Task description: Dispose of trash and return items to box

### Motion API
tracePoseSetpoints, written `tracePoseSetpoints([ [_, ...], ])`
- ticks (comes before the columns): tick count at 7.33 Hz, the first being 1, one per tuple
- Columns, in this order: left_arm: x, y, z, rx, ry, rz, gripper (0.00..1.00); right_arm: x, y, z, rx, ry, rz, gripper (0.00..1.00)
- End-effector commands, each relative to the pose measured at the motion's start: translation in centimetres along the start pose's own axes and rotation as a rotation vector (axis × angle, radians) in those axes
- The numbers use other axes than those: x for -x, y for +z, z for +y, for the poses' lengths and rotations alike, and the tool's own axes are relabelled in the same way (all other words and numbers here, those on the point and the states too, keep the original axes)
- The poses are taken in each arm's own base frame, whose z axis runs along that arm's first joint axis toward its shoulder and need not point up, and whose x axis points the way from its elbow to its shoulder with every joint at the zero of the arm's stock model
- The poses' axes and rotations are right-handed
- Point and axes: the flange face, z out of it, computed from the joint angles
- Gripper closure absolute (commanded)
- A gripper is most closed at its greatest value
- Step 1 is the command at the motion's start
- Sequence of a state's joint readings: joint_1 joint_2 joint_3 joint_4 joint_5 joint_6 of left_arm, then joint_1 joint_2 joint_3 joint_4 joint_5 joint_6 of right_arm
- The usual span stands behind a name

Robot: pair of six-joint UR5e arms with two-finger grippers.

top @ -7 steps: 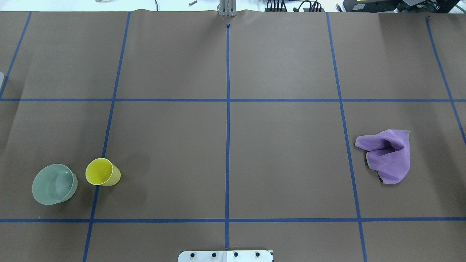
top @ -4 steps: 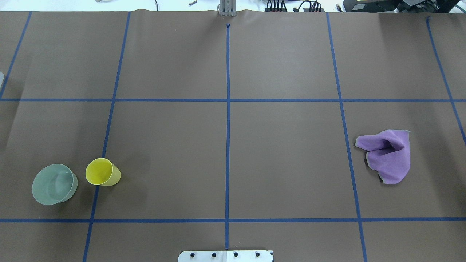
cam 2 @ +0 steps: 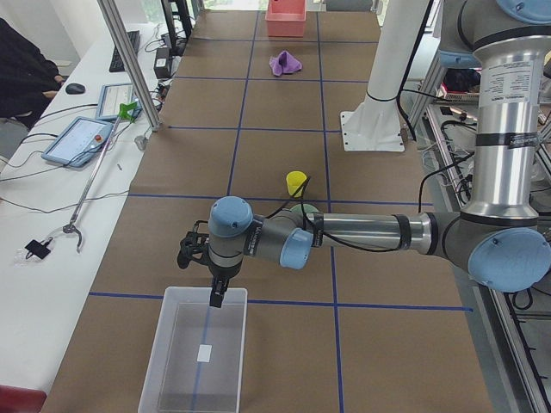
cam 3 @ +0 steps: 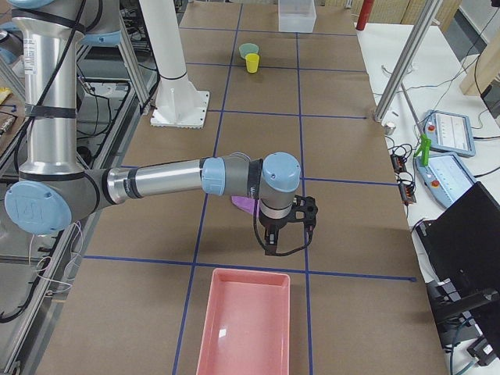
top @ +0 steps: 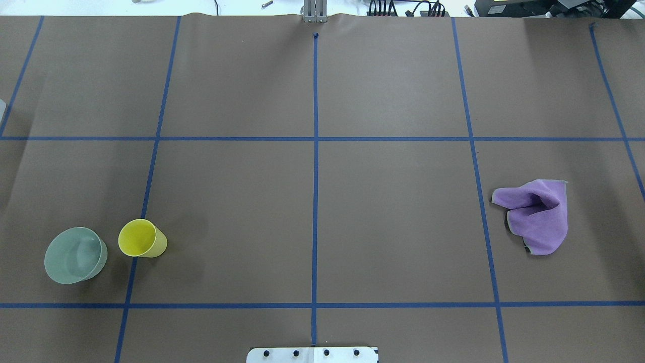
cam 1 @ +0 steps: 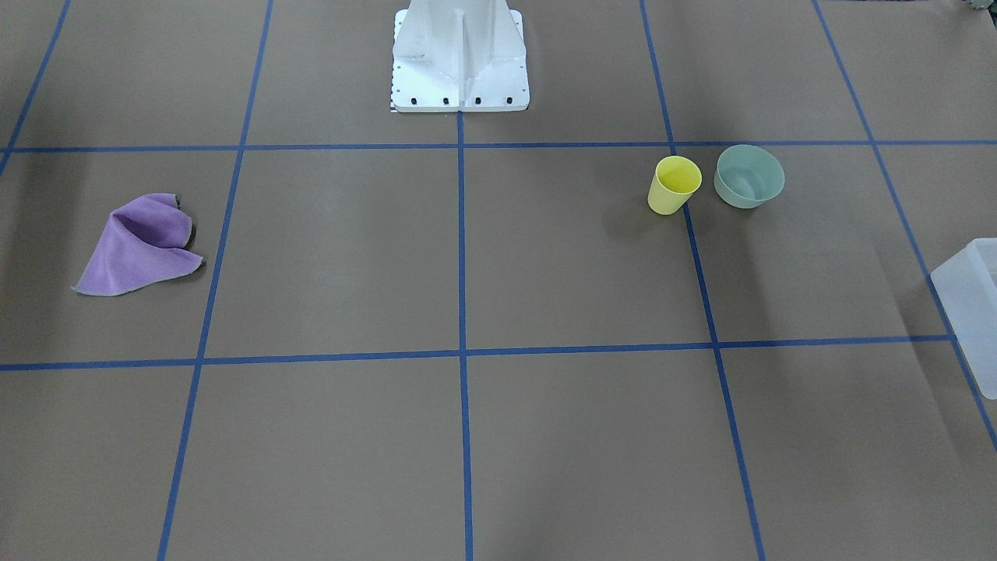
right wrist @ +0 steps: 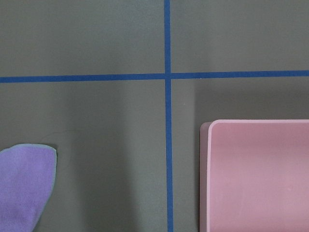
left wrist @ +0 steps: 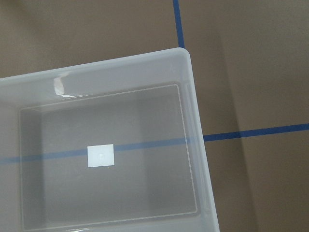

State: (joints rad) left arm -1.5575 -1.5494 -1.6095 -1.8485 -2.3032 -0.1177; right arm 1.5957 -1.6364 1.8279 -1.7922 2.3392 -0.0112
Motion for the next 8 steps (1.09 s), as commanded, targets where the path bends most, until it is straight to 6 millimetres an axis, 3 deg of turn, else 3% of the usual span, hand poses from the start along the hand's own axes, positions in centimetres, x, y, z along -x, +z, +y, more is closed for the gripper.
tracePoseSetpoints([
  [1,-4.3,-1.7,-0.7,-0.020,-0.093,0.073,0.02,0.1,-0.1,-0.1,-0.001,-0.007,0.000,0.00],
  [3,-12.2,-0.1,0.8,0.037,-0.202,0.113,0.02,0.2,0.0,-0.1,0.000,-0.005,0.000,0.00],
  [6,-16.1,4.6,9.5,0.053,-0.289,0.226,0.02,0.8,0.4,-0.2,0.010,-0.006,0.000,0.00],
  [8,-20.6,8.6,12.0,0.065,-0.310,0.184,0.02,0.8,0.5,-0.2,0.011,-0.009,-0.001,0.00],
])
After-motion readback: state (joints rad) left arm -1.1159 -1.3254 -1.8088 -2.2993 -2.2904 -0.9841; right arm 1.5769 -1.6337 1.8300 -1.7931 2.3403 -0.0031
